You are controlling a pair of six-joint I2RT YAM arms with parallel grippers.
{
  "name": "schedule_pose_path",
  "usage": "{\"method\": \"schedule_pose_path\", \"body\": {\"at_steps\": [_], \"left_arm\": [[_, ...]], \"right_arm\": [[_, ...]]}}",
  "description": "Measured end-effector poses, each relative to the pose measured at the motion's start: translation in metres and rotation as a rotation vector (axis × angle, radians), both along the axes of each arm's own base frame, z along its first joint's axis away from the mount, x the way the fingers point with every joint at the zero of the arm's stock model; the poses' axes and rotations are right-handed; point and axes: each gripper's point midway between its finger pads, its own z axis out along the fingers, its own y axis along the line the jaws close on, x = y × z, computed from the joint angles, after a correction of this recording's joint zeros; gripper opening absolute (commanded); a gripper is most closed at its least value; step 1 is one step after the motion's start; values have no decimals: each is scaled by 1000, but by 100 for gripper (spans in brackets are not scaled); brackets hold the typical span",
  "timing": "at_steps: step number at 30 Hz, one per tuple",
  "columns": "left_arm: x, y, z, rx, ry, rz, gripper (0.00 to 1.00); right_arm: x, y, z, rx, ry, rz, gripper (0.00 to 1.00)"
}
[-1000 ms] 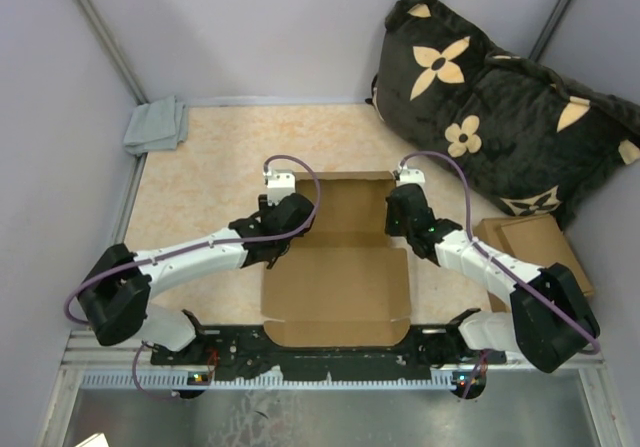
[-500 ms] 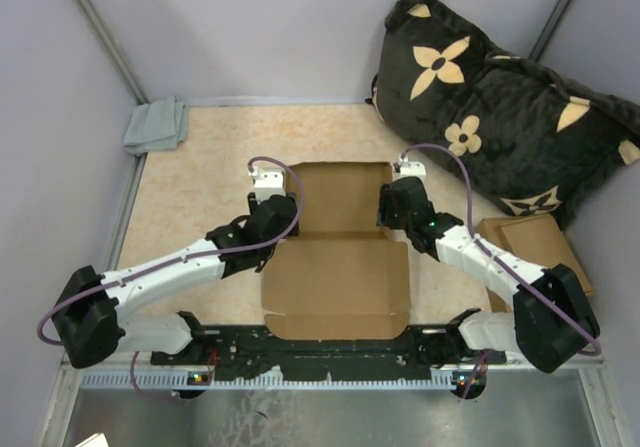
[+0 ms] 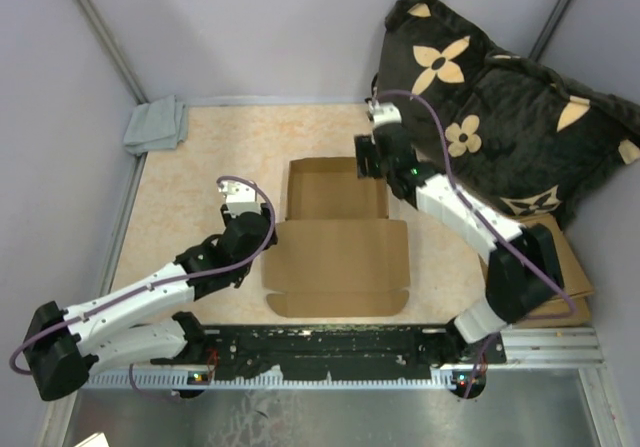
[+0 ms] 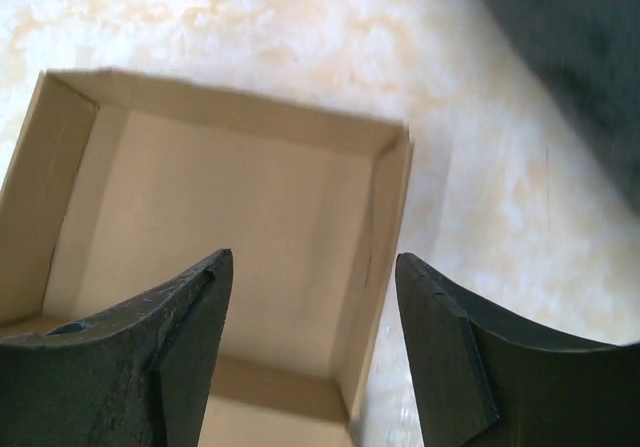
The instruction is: Fold the paper box
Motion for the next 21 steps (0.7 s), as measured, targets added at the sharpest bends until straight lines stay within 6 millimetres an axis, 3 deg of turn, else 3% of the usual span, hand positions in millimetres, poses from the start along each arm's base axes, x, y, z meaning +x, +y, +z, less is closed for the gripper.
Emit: {"method": "schedule_pose_path", "body": {"at_steps": [5, 12, 15, 21], "left_arm": [[-7, 13, -25, 34, 17, 4, 63], [-13, 21, -40, 46, 17, 1, 63], [-16, 25, -39, 27, -1, 4, 63], [-22, 34, -36, -17, -42, 3, 63]], "right_arm": [[56, 32, 8, -84, -10, 89, 70], [103, 79, -25, -194, 52, 309, 70], [111, 95, -44, -220, 87, 412, 71], [109, 108, -74, -254, 161, 537, 71]]}}
